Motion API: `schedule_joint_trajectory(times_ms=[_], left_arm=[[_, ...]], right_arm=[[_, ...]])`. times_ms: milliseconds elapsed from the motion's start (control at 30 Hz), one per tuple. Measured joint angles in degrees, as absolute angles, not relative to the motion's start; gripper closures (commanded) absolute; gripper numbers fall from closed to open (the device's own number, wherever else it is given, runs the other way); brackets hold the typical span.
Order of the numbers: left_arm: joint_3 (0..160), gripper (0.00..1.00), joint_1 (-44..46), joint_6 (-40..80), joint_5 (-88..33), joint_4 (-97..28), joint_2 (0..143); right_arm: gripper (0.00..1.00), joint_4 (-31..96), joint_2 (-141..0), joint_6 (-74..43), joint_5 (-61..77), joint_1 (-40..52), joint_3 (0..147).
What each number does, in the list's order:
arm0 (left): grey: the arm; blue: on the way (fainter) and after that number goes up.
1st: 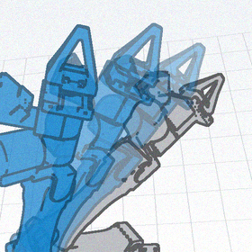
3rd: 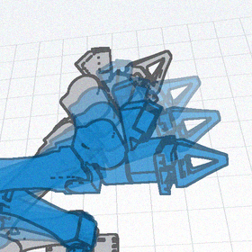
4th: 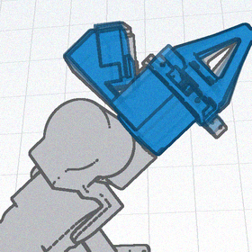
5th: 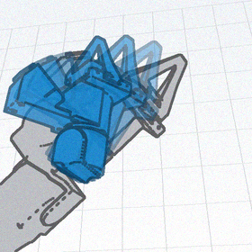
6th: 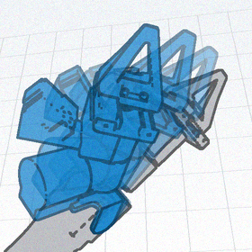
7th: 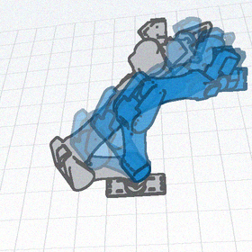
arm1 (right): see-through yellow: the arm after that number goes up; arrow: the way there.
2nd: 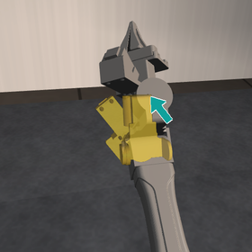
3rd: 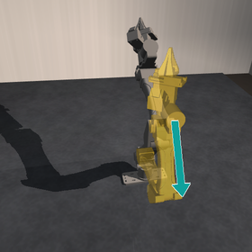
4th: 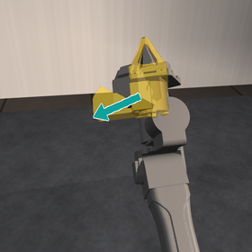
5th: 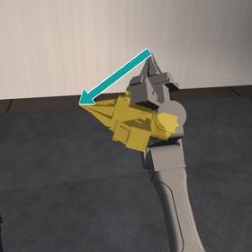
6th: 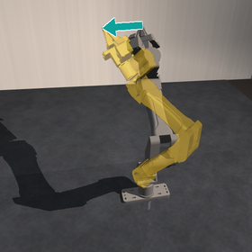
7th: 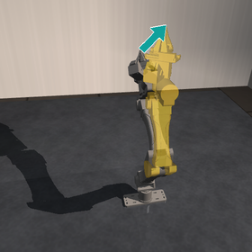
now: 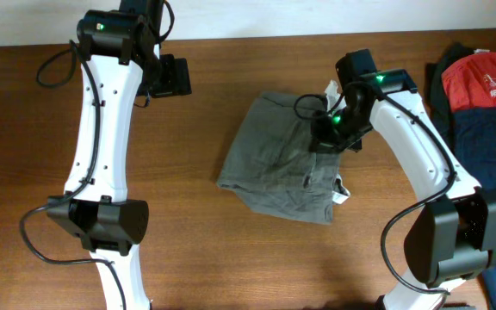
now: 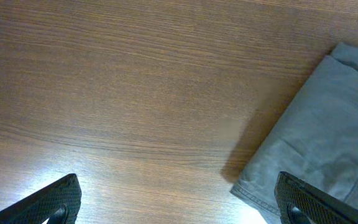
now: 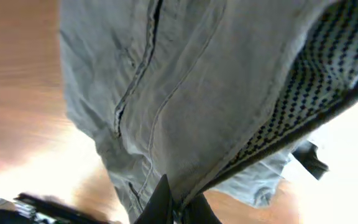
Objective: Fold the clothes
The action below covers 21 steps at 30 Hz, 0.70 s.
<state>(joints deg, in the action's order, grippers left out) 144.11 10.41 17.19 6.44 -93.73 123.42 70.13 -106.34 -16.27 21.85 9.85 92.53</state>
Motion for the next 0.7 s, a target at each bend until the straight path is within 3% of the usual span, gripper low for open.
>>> schedule_joint_trajectory(times_ms=[633,700], left_arm=[[144.11,0.01,10.41,17.19,6.52,-93.84,123.42],[144.11,0.01,10.41,17.19,6.52,-93.84,123.42]], right_arm=[[0.96,84.90,-106.41,-16.43,-2.33,9.85,100.36],[0.92,86.11,-106.41,-16.80,-5.10,9.85,100.36]])
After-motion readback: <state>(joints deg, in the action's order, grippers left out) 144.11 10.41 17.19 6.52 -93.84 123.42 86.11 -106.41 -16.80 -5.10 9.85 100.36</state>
